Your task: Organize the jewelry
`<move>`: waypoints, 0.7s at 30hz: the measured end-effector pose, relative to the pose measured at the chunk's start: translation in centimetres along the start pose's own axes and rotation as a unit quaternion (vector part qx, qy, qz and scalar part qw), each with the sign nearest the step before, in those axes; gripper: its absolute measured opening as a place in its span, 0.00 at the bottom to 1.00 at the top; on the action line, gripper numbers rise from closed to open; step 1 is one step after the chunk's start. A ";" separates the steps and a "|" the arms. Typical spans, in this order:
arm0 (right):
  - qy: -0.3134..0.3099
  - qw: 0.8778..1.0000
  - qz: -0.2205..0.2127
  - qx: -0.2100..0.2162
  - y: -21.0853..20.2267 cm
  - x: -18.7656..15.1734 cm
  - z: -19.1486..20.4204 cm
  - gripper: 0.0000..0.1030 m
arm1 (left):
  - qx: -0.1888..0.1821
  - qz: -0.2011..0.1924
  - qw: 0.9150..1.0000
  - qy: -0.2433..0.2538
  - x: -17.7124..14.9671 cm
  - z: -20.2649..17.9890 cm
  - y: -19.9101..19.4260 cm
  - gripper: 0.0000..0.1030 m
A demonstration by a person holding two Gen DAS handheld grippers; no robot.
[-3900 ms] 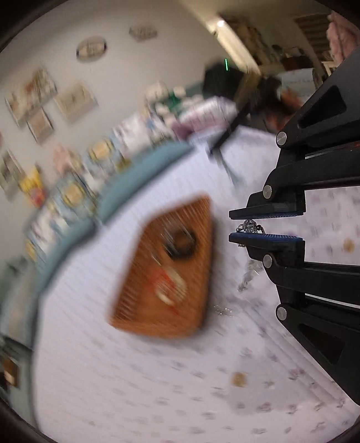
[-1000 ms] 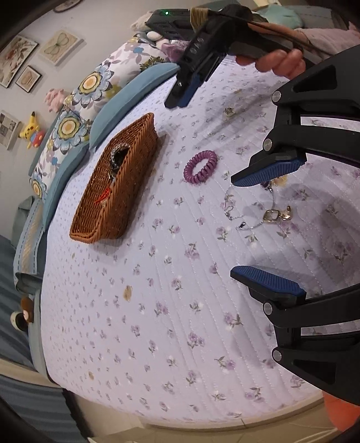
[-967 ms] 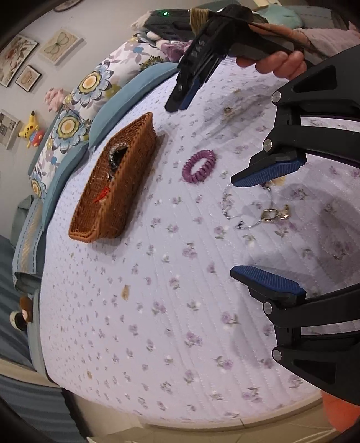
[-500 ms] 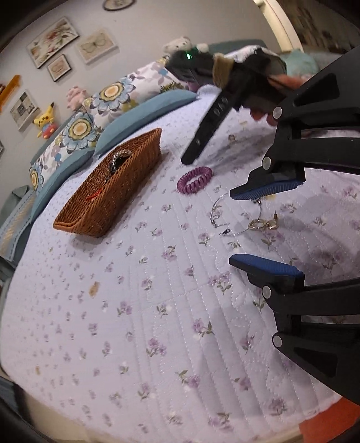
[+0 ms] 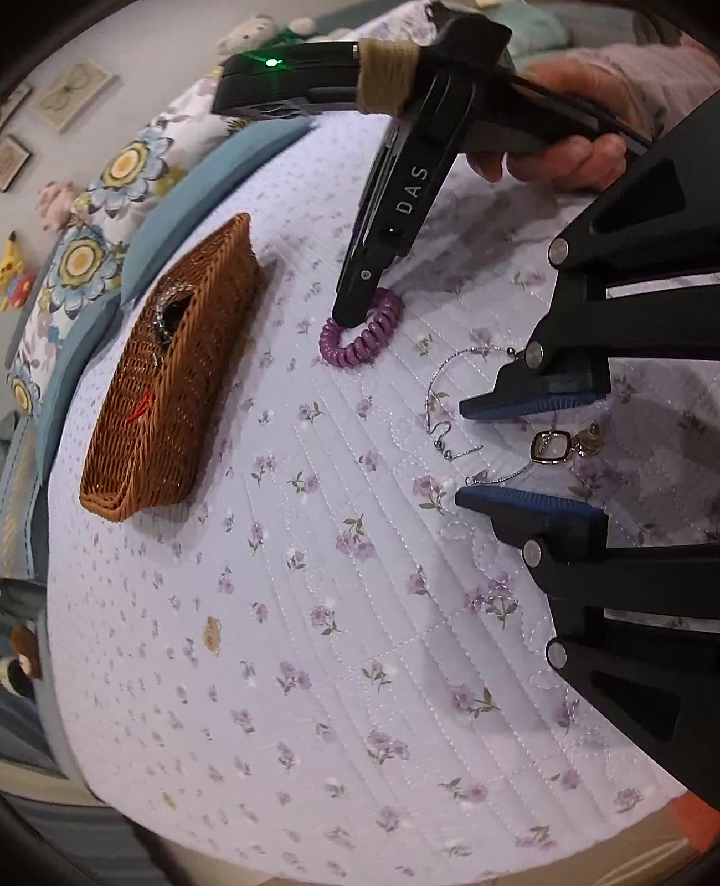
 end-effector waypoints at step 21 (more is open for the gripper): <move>0.000 0.999 -0.049 0.023 -3.0 0.8 0.2 0.12 | -0.171 -0.014 0.981 -0.090 1.7 0.2 -2.8 0.01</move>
Point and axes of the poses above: each gripper's, at about its wrist camera, not at the fingertips, and y roughly the way its jaws point, z to its left, x to its top, the point moved 8 cm from there along y, roughly the way its jaws point, and after that the axes turned 8 degrees about x, right-handed, at the moved point
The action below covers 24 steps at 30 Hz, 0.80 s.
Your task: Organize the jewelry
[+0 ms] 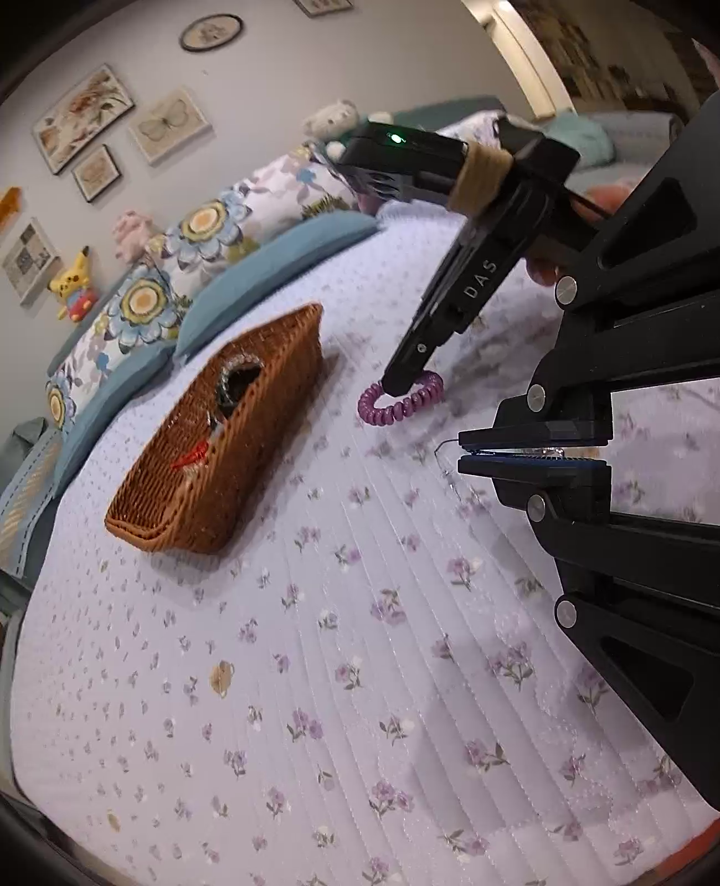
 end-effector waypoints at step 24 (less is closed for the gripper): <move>0.019 0.999 -0.029 0.009 -1.8 0.9 -0.7 0.12 | -0.038 0.007 0.999 0.014 -0.3 -1.7 -1.3 0.02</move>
Point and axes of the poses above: each gripper's, at about its wrist camera, not at the fingertips, and y roughly the way its jaws point, z to its left, x to its top, the point moved 8 cm from there along y, roughly the way its jaws point, and after that the axes turned 8 degrees about x, right-handed, at the moved point
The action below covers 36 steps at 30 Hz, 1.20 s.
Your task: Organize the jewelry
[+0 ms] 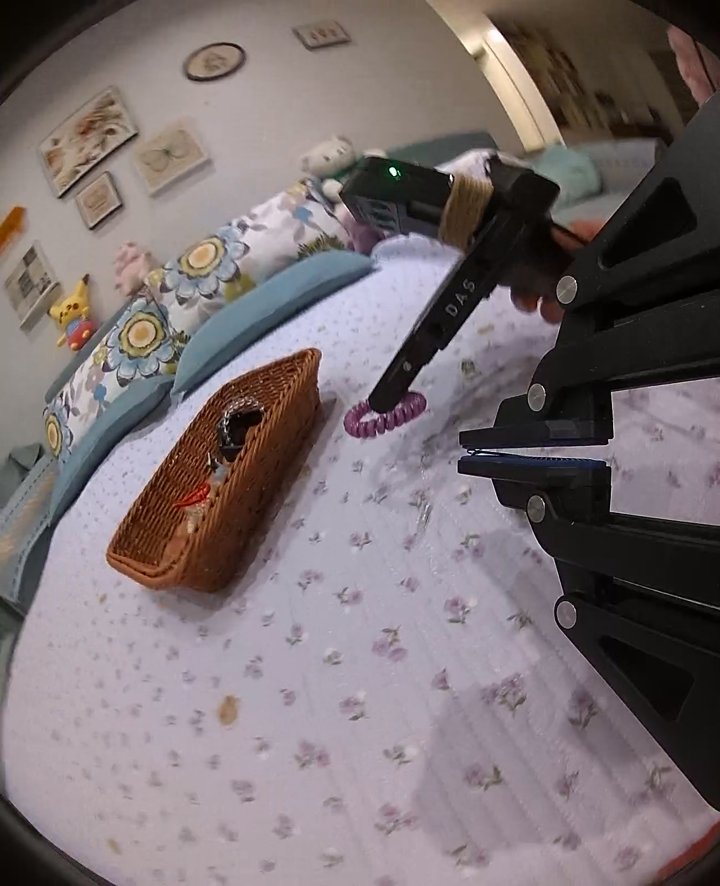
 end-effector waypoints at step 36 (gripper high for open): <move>0.030 0.999 -0.018 0.018 -2.2 0.7 -1.3 0.12 | 0.207 0.057 0.939 0.268 -5.5 -4.5 6.4 0.21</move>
Point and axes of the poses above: each gripper's, at about its wrist camera, not at the fingertips, and y roughly the way its jaws point, z to its left, x to its top, the point moved 8 cm from there along y, roughly the way its jaws point, and after that the axes turned 8 degrees about x, right-handed, at the moved point
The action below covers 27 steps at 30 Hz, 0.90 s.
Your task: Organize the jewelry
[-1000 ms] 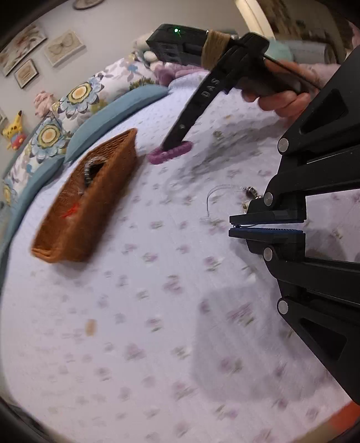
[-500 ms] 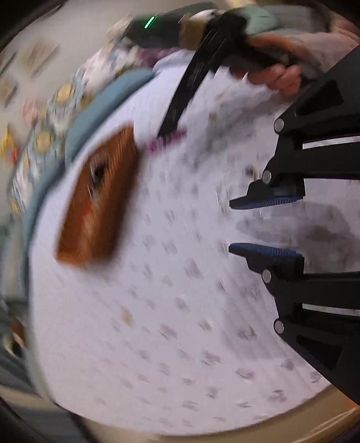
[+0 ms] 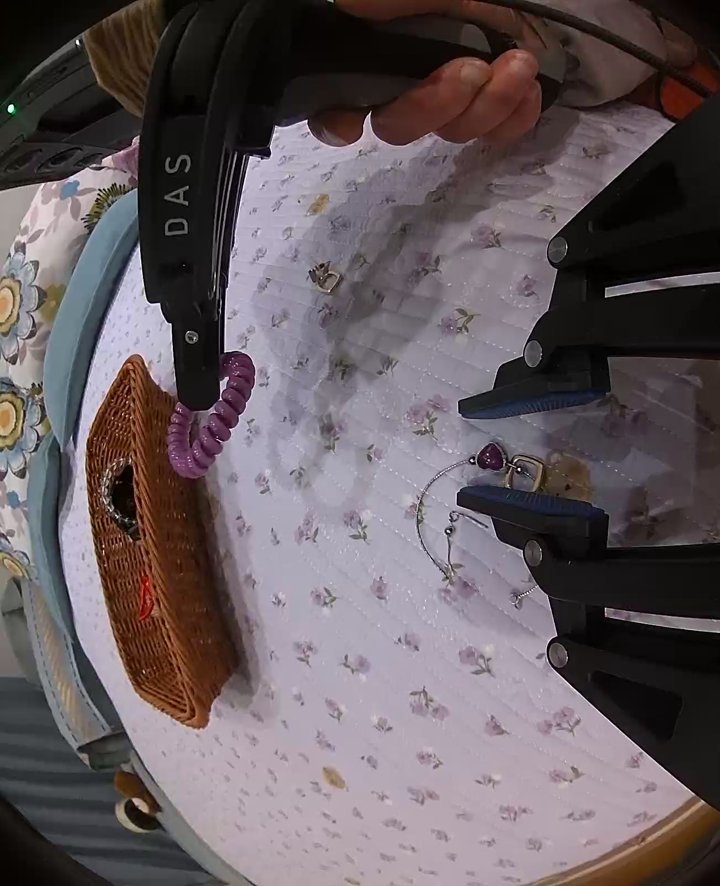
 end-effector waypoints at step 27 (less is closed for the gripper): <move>-0.009 1.000 -0.030 -0.002 -2.2 1.4 0.3 0.12 | -0.256 -0.096 0.938 -0.214 6.6 8.1 -7.3 0.10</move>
Point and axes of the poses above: each gripper's, at about its wrist camera, not at the fingertips, and y roughly the way its jaws point, z to its left, x to its top, the point moved 8 cm from there along y, roughly the way its jaws point, and after that the axes turned 8 degrees about x, right-handed, at the moved point
